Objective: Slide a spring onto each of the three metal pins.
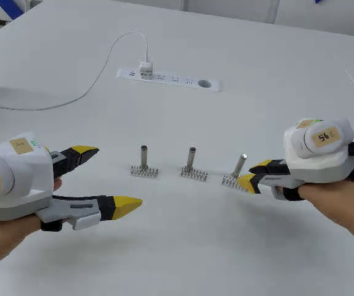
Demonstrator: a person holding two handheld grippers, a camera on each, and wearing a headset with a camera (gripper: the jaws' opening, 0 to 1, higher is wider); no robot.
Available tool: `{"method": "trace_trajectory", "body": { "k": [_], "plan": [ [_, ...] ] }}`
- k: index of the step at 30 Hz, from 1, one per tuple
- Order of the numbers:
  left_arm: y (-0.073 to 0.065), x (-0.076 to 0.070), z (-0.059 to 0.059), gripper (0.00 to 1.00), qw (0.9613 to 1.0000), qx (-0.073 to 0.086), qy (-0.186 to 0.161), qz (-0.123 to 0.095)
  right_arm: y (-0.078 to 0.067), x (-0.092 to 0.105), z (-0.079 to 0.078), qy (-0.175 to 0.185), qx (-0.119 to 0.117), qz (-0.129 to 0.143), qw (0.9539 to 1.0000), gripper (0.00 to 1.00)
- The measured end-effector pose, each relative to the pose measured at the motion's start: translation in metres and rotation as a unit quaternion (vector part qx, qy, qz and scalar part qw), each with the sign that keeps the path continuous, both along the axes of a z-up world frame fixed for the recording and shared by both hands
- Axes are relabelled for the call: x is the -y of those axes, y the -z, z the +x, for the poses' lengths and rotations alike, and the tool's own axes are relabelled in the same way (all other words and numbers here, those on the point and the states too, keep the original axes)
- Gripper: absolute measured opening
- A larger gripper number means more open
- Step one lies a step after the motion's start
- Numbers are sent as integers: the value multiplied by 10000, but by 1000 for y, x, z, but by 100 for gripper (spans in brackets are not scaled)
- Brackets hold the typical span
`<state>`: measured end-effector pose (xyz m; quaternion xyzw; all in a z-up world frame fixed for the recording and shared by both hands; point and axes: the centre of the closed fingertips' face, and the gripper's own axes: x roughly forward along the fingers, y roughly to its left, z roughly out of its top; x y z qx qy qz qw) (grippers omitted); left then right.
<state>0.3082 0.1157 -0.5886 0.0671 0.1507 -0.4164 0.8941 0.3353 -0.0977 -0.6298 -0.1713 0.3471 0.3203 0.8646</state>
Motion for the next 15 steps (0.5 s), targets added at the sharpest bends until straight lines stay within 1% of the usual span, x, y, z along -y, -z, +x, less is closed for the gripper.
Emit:
{"method": "trace_trajectory", "body": {
  "k": [5,7,8,12,15],
  "plan": [
    [0,-1,0,81,10000,1,-11,10,8,-2,-3,-344,-131,-80,9993,21],
    [0,-1,0,81,10000,3,-10,22,13,0,-2,-412,-160,-189,9988,20],
    [0,0,0,81,10000,-3,-5,15,15,0,-3,-481,-198,-196,9985,20],
    [0,0,0,81,10000,-4,2,17,19,3,-3,-516,-303,-151,9981,20],
    [0,1,0,81,10000,-6,6,26,23,4,-4,-599,-378,-194,9973,20]
  ]
}}
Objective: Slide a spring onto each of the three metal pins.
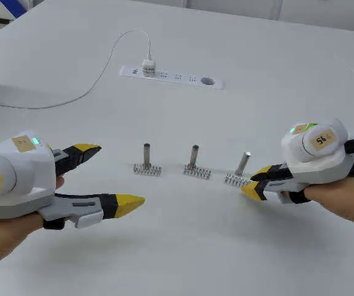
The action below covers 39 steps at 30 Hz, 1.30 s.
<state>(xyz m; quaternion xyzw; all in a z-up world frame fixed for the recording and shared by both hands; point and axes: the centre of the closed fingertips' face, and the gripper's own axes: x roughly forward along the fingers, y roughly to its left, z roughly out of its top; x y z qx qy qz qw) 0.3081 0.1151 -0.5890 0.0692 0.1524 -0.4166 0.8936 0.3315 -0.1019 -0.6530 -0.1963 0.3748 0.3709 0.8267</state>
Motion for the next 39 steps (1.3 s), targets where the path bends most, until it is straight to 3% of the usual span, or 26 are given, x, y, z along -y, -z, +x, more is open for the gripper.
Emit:
{"method": "trace_trajectory", "body": {
  "k": [9,13,27,39],
  "plan": [
    [1,3,-2,81,10000,-21,36,4,0,-3,0,-253,4,34,9997,19],
    [1,2,-3,81,10000,-19,24,-12,2,-2,2,-216,-65,116,9997,18],
    [2,6,-8,80,9999,-69,103,-3,6,-2,-3,-413,-144,33,9990,14],
    [4,12,-15,78,9997,-86,231,16,0,-10,-4,-381,-149,153,9990,11]
  ]
}}
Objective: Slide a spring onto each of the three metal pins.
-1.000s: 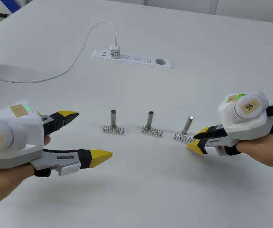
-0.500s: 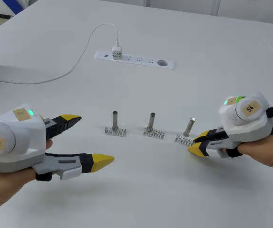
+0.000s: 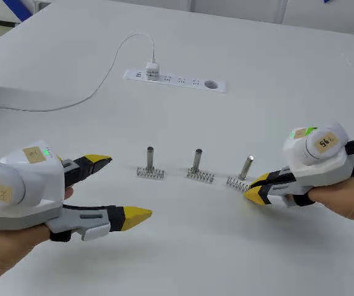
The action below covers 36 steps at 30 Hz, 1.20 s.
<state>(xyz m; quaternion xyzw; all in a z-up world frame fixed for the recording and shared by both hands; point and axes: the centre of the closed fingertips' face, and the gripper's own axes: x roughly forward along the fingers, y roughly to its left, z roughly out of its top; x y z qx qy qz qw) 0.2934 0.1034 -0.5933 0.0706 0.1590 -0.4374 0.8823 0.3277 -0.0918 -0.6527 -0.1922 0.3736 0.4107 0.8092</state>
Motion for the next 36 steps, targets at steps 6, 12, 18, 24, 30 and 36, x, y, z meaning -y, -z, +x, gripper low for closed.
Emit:
{"method": "trace_trajectory", "body": {
  "k": [6,12,18,24,30,36],
  "plan": [
    [-1,11,-6,75,9999,3,156,-36,-10,-6,-9,-144,95,35,9998,11],
    [2,26,-11,72,9993,-7,372,-32,-15,-8,-16,-334,126,9,9994,11],
    [6,42,-16,67,9981,-20,610,-40,-21,-17,-24,-511,133,35,9986,11],
    [6,55,-15,63,9968,20,800,-33,-32,-33,-31,-822,156,50,9965,11],
    [7,65,-14,56,9952,81,976,-4,-38,-45,-36,-1095,176,61,9938,11],
    [9,80,-18,48,9920,172,1251,88,-41,-55,-45,-1368,135,40,9905,11]
  ]
}}
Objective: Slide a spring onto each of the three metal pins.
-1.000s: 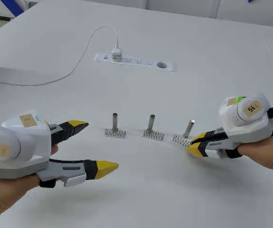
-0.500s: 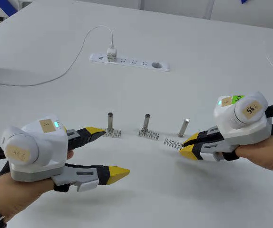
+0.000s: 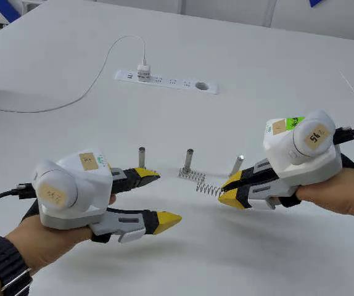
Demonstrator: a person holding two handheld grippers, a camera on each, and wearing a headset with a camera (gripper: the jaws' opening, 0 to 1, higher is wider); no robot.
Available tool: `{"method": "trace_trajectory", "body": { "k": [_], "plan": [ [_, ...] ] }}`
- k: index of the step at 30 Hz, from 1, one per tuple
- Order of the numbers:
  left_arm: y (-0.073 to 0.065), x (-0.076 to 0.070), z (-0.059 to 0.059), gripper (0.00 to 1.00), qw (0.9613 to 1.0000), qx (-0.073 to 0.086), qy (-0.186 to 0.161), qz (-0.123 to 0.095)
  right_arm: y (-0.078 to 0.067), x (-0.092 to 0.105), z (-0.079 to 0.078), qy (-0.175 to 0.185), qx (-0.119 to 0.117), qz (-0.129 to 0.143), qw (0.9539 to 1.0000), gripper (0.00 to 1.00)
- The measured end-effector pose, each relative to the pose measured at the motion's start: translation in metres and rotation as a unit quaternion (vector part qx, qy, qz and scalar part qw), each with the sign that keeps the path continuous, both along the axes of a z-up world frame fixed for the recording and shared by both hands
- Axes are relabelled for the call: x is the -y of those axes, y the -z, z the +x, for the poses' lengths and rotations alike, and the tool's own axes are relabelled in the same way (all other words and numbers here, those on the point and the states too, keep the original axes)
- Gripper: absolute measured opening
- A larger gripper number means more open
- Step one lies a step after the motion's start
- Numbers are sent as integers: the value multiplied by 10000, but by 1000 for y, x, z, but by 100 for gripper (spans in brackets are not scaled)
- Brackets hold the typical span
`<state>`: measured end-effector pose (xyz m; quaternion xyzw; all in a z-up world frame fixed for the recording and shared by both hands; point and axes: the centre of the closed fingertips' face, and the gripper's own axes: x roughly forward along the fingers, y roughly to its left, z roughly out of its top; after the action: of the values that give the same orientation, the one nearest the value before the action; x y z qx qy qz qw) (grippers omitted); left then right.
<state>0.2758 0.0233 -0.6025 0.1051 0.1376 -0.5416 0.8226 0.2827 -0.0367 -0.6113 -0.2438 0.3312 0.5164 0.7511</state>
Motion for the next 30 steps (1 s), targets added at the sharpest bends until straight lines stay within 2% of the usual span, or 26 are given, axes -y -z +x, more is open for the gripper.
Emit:
{"method": "trace_trajectory", "body": {
  "k": [13,21,27,30],
  "plan": [
    [0,23,-12,32,9991,94,419,6,-1,-13,-19,-541,-132,-111,9984,11],
    [2,30,-21,23,9972,290,674,142,-2,-15,-27,-744,-210,-178,9968,11],
    [4,32,-22,14,9962,429,732,205,0,-16,-33,-860,-322,-254,9954,11],
    [6,32,-22,12,9955,499,750,277,-1,-15,-34,-867,-332,-285,9953,11]
  ]
}}
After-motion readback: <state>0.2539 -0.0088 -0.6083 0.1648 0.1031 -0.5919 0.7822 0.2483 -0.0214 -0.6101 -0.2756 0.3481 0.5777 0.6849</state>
